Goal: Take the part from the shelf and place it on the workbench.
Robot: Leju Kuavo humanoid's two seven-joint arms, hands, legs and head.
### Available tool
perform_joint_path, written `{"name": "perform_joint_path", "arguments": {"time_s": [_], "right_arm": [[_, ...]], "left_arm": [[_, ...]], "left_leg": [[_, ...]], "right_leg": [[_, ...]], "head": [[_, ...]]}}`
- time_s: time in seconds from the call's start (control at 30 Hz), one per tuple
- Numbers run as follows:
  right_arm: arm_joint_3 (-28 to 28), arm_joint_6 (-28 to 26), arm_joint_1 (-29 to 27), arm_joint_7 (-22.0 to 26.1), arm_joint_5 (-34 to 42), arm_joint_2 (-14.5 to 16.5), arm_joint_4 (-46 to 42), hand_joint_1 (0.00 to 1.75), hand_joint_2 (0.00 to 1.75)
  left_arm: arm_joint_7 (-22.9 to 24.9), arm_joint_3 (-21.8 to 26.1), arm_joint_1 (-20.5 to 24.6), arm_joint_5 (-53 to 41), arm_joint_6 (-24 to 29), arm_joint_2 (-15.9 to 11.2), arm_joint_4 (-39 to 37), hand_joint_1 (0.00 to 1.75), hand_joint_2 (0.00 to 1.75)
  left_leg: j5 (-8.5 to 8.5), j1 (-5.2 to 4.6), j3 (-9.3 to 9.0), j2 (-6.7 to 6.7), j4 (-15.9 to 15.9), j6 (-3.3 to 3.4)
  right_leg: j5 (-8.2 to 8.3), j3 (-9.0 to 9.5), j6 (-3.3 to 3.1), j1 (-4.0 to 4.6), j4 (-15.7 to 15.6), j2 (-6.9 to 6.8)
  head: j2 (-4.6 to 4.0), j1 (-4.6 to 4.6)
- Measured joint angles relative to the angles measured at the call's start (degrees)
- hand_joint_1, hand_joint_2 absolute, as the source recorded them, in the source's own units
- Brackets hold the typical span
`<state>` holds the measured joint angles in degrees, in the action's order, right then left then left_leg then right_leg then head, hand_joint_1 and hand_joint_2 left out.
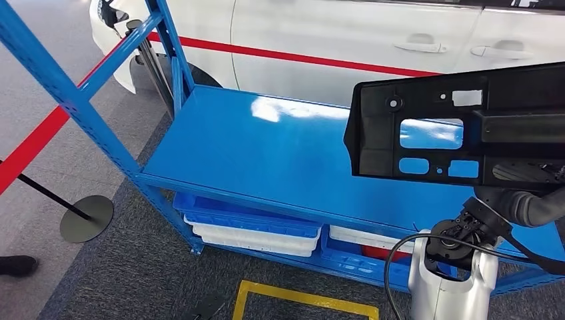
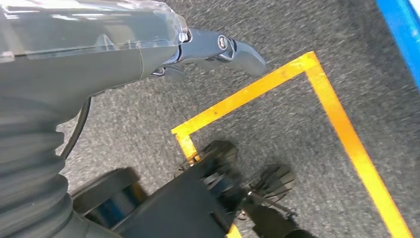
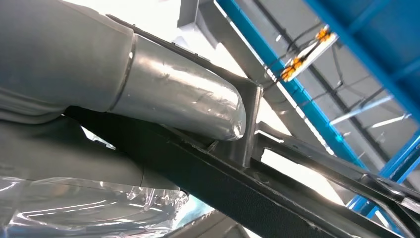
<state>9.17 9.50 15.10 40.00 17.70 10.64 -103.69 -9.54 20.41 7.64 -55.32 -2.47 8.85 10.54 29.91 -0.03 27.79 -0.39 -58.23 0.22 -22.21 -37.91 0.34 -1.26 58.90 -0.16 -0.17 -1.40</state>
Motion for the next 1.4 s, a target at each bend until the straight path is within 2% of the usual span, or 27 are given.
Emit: {"name": "perform_joint_path", "arguments": {"time_s": [0.1, 0.13, 0.17, 0.23, 0.27, 0.3, 0.33, 0.4, 0.43, 0.5, 0.53, 0.6, 0.67, 0.73, 0.77, 0.8, 0.87, 0.9, 0.93, 1.0, 1.03, 1.13, 1.2, 1.27, 1.3, 1.33, 1.4], "right_arm": [[0.2, 0.5, -0.1, 0.0, -0.2, 0.2, -0.2, 1.75, 0.00], [0.3, 0.6, -0.2, 0.0, -0.2, 0.3, -0.3, 1.75, 0.00], [0.4, 0.8, -0.2, 0.0, -0.3, 0.3, -0.3, 1.75, 0.00], [0.6, 0.9, -0.4, 0.0, -0.4, 0.4, -0.4, 1.75, 0.00], [0.7, 0.9, -0.4, 0.0, -0.6, 0.4, -0.4, 1.75, 0.00], [0.7, 0.9, -0.5, 0.0, -0.9, 0.4, -0.4, 1.75, 0.00], [0.8, 0.9, -0.6, 0.0, -1.2, 0.5, -0.4, 1.75, 0.00], [0.8, 0.8, -0.5, 0.0, -1.6, 0.7, -0.4, 1.75, 0.00], [0.8, 0.7, -0.5, 0.0, -1.8, 0.8, -0.4, 1.75, 0.00], [0.8, 0.4, -0.4, 0.0, -2.0, 1.0, -0.7, 1.75, 0.00], [0.8, 0.2, -0.4, 0.0, -2.1, 1.1, -0.8, 1.75, 0.00], [0.9, 0.1, -0.4, 0.0, -2.1, 1.3, -0.9, 1.75, 0.00], [0.9, 0.0, -0.3, 0.0, -2.2, 1.5, -0.9, 1.75, 0.00], [0.9, 0.0, -0.3, 0.0, -2.2, 1.7, -0.9, 1.75, 0.00], [0.9, 0.0, -0.3, 0.0, -2.2, 1.8, -0.9, 1.75, 0.00], [0.9, 0.0, -0.4, 0.0, -2.2, 1.8, -0.9, 1.75, 0.00], [0.9, 0.1, -0.7, 0.0, -2.2, 1.8, -0.9, 1.75, 0.00], [0.9, 0.2, -0.9, 0.0, -2.2, 1.8, -0.9, 1.75, 0.00], [0.9, 0.4, -1.1, 0.0, -2.2, 1.9, -1.0, 1.75, 0.00], [0.9, 0.8, -1.2, 0.0, -2.2, 1.9, -1.2, 1.75, 0.00], [0.9, 0.9, -1.2, 0.0, -2.3, 1.9, -1.3, 1.75, 0.00], [1.0, 1.2, -1.3, 0.0, -2.3, 2.1, -1.3, 1.75, 0.00], [1.1, 1.3, -1.3, 0.0, -2.3, 2.1, -1.3, 1.75, 0.00], [1.1, 1.3, -1.5, 0.0, -2.3, 2.1, -1.3, 1.75, 0.00], [1.2, 1.3, -1.7, 0.0, -2.3, 2.1, -1.3, 1.75, 0.00], [1.2, 1.3, -1.8, 0.0, -2.3, 2.1, -1.3, 1.75, 0.00], [1.3, 1.3, -1.9, 0.0, -2.3, 2.1, -1.3, 1.75, 0.00]], "left_arm": [[-0.1, 0.1, -0.1, -0.3, -0.2, 0.0, 0.0, 0.00, 1.75], [-0.1, 0.1, -0.1, -0.3, -0.2, 0.0, 0.0, 0.00, 1.75], [-0.2, 0.1, -0.1, -0.4, -0.2, 0.0, 0.0, 0.00, 1.75], [-0.3, 0.1, -0.2, -0.4, -0.2, 0.0, 0.0, 0.00, 1.75], [-0.3, 0.1, -0.2, -0.4, -0.2, 0.0, 0.0, 0.00, 1.75], [-0.3, 0.1, -0.3, -0.4, -0.3, 0.0, 0.0, 0.00, 1.75], [-0.3, 0.1, -0.3, -0.4, -0.3, 0.0, 0.0, 0.00, 1.75], [-0.4, 0.1, -0.4, -0.4, -0.4, 0.0, 0.0, 0.00, 1.75], [-0.4, 0.2, -0.4, -0.4, -0.5, 0.0, 0.0, 0.00, 1.75], [-0.5, 0.2, -0.4, -0.5, -0.6, 0.0, 0.0, 0.00, 1.75], [-0.5, 0.2, -0.4, -0.5, -0.6, 0.0, 0.0, 0.00, 1.75], [-0.5, 0.2, -0.5, -0.5, -0.7, 0.0, 0.0, 0.00, 1.75], [-0.5, 0.2, -0.6, -0.5, -0.7, 0.0, 0.0, 0.00, 1.75], [-0.5, 0.3, -0.7, -0.5, -0.7, -0.1, 0.0, 0.00, 1.75], [-0.5, 0.3, -0.6, -0.5, -0.7, -0.1, 0.0, 0.00, 1.75], [-0.6, 0.3, -0.6, -0.6, -0.7, -0.1, 0.0, 0.00, 1.75], [-0.9, 0.3, -0.6, -0.7, -0.6, -0.1, 0.0, 0.00, 1.75], [-1.1, 0.3, -0.6, -0.8, -0.6, -0.1, 0.0, 0.00, 1.75], [-1.3, 0.3, -0.6, -0.9, -0.5, -0.1, 0.0, 0.00, 1.75], [-1.5, 0.3, -0.5, -1.1, -0.3, -0.1, 0.1, 0.00, 1.75], [-1.5, 0.3, -0.5, -1.2, -0.1, -0.1, 0.1, 0.00, 1.75], [-1.7, 0.3, -0.6, -1.3, 0.2, -0.1, 0.2, 0.00, 1.75], [-1.8, 0.3, -0.7, -1.4, 0.2, -0.1, 0.2, 0.00, 1.75], [-1.8, 0.3, -0.8, -1.4, 0.2, 0.0, 0.2, 0.00, 1.75], [-1.8, 0.3, -0.9, -1.4, 0.2, 0.0, 0.2, 0.00, 1.75], [-1.8, 0.3, -1.0, -1.4, 0.2, 0.0, 0.2, 0.00, 1.75], [-1.8, 0.3, -1.1, -1.4, 0.3, 0.0, 0.2, 0.00, 1.75]], "left_leg": [[-1.16, -0.21, 0.40, 0.12, 1.7, 0.91], [-1.94, -0.09, 0.82, 0.26, 2.1, 1.36], [-2.83, 0.03, 1.42, 0.40, 2.4, 1.78], [-4.33, -0.01, 3.04, 0.52, 2.5, 2.31], [-5.00, -0.10, 4.01, 0.53, 2.4, 2.35], [-5.62, -0.17, 4.99, 0.55, 2.2, 2.35], [-6.21, -0.22, 6.08, 0.56, 1.9, 2.29], [-7.17, -0.24, 8.14, 0.57, 1.0, 2.03], [-7.55, -0.31, 9.08, 0.53, 0.4, 1.82], [-8.27, -0.43, 10.13, 0.44, -0.4, 1.29], [-8.74, -0.45, 10.36, 0.40, -0.5, 0.98], [-9.40, -0.36, 10.61, 0.36, -0.5, 0.33], [-6.65, -0.20, 11.62, 0.30, -2.4, -0.33], [-0.56, 0.14, 13.29, 0.30, -8.6, -0.98], [1.67, 0.30, 13.93, 0.31, -12.3, -1.25], [2.45, 0.42, 14.17, 0.31, -15.4, -1.47], [-0.35, 0.57, 12.52, 0.31, -16.8, -1.55], [-2.24, 0.61, 10.37, 0.31, -14.9, -1.40], [-2.87, 0.57, 7.28, 0.31, -11.1, -1.08], [-0.99, 0.30, 1.11, 0.35, -2.5, -0.44], [0.20, 0.10, -0.66, 0.37, 0.4, -0.17], [-0.29, 0.00, -0.91, 0.55, 2.3, 0.81], [-1.42, 0.15, -0.25, 0.78, 2.6, 1.63], [-2.23, -0.03, 0.83, 0.88, 2.5, 2.05], [-2.54, -0.10, 1.37, 0.89, 2.3, 2.06], [-2.74, -0.14, 1.85, 0.92, 2.1, 2.04], [-2.83, -0.15, 2.47, 1.01, 1.5, 1.89]], "right_leg": [[1.14, -0.23, 1.11, -0.15, -0.7, 0.00], [0.09, -0.65, 1.33, -0.11, -0.2, 0.04], [-2.13, -1.25, 1.46, -0.07, 1.5, 0.09], [-8.25, -2.85, 1.53, -0.06, 7.9, 0.12], [-10.24, -3.48, 1.60, -0.07, 11.6, 0.12], [-10.83, -3.63, 1.67, -0.06, 14.3, 0.12], [-10.03, -2.97, 1.71, -0.06, 15.4, 0.12], [-6.97, 1.11, 1.62, -0.07, 11.9, 0.11], [-6.62, 4.21, 1.50, 0.03, 7.9, 0.10], [-7.87, 8.65, 1.07, 0.28, 1.3, 0.14], [-8.54, 9.48, 0.79, 0.47, -0.3, 0.17], [-7.77, 8.94, 0.02, 0.44, -0.7, 0.05], [-6.37, 7.75, -0.93, 0.18, -0.8, -0.16], [-4.82, 5.96, -1.41, 0.11, -0.8, -0.23], [-4.15, 5.00, -1.43, 0.12, -0.8, -0.22], [-3.47, 4.00, -1.37, 0.13, -0.8, -0.22], [-2.26, 2.14, -1.10, 0.13, -0.7, -0.24], [-1.63, 1.31, -0.92, 0.13, -0.6, -0.26], [-1.06, 0.67, -0.71, 0.15, -0.5, -0.27], [-0.07, 0.05, -0.14, 0.22, -0.5, -0.33], [0.38, 0.00, 0.22, 0.19, -0.5, -0.40], [0.86, -0.27, 1.32, -0.03, -0.4, -0.42], [-2.23, -1.97, 1.65, -0.10, 3.5, -0.22], [-6.94, -4.88, 1.85, -0.09, 11.3, -0.03], [-8.32, -5.82, 1.97, -0.08, 14.4, 0.02], [-8.64, -5.80, 2.04, -0.08, 15.7, 0.04], [-6.46, -2.25, 1.94, -0.08, 11.3, -0.18]], "head": [[0.00, 0.00], [0.00, 0.01], [0.00, 0.01], [0.00, 0.02], [0.00, 0.02], [0.00, 0.02], [0.00, 0.02], [0.00, 0.01], [0.00, 0.02], [0.00, -0.01], [0.00, -0.01], [0.00, -0.01], [0.00, -0.03], [0.00, -0.04], [0.00, -0.04], [0.00, -0.04], [0.00, -0.04], [0.00, -0.04], [0.00, -0.04], [0.00, -0.04], [0.00, -0.04], [0.00, -0.03], [0.00, -0.03], [0.00, -0.03], [0.00, -0.03], [0.00, -0.04], [0.00, -0.04]]}}
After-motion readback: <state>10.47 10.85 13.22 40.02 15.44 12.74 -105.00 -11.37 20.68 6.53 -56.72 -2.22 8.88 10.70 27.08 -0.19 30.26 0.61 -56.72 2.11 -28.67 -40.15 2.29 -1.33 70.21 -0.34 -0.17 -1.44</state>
